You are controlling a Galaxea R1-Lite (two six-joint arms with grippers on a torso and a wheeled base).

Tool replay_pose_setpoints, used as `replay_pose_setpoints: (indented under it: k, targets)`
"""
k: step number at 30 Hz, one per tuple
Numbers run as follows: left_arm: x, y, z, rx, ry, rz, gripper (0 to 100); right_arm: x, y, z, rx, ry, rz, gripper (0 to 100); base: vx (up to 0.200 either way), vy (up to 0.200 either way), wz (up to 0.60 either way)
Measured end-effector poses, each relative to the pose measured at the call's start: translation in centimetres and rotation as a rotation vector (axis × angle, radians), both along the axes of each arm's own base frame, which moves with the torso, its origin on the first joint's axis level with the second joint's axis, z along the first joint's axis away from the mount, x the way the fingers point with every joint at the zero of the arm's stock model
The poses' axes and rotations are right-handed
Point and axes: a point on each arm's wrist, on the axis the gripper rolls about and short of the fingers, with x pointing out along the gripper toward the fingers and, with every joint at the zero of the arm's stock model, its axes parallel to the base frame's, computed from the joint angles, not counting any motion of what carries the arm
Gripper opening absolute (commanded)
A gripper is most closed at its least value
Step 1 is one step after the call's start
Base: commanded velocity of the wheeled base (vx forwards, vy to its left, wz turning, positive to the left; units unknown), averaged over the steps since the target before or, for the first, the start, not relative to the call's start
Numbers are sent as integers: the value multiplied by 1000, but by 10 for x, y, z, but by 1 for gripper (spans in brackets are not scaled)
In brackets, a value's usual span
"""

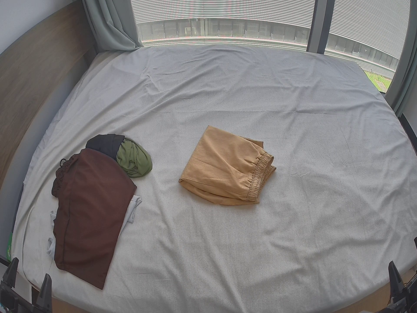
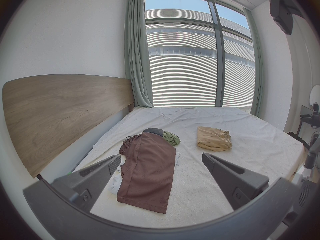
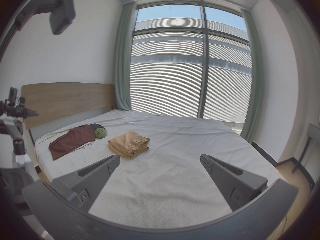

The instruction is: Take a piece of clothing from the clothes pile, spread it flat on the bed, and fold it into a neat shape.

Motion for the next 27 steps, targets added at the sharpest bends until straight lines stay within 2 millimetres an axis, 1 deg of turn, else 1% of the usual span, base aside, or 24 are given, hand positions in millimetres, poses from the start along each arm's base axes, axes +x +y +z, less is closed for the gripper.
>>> replay_pose_setpoints:
  k: [4, 6, 12, 27]
  targets:
    - [0, 0, 0, -1, 0, 0, 100, 0, -1, -1, 122, 30, -19, 100, 0, 0, 0]
    - [0, 0, 0, -1, 0, 0, 100, 0, -1, -2, 143, 40, -23, 100, 0, 0, 0]
    - [0, 0, 0, 0, -1, -1, 100, 1, -2, -7, 106, 78, -106, 100, 0, 0, 0]
    - [0, 0, 0, -3, -1, -1, 100, 1, -2, -8, 93, 92, -108, 100, 0, 0, 0]
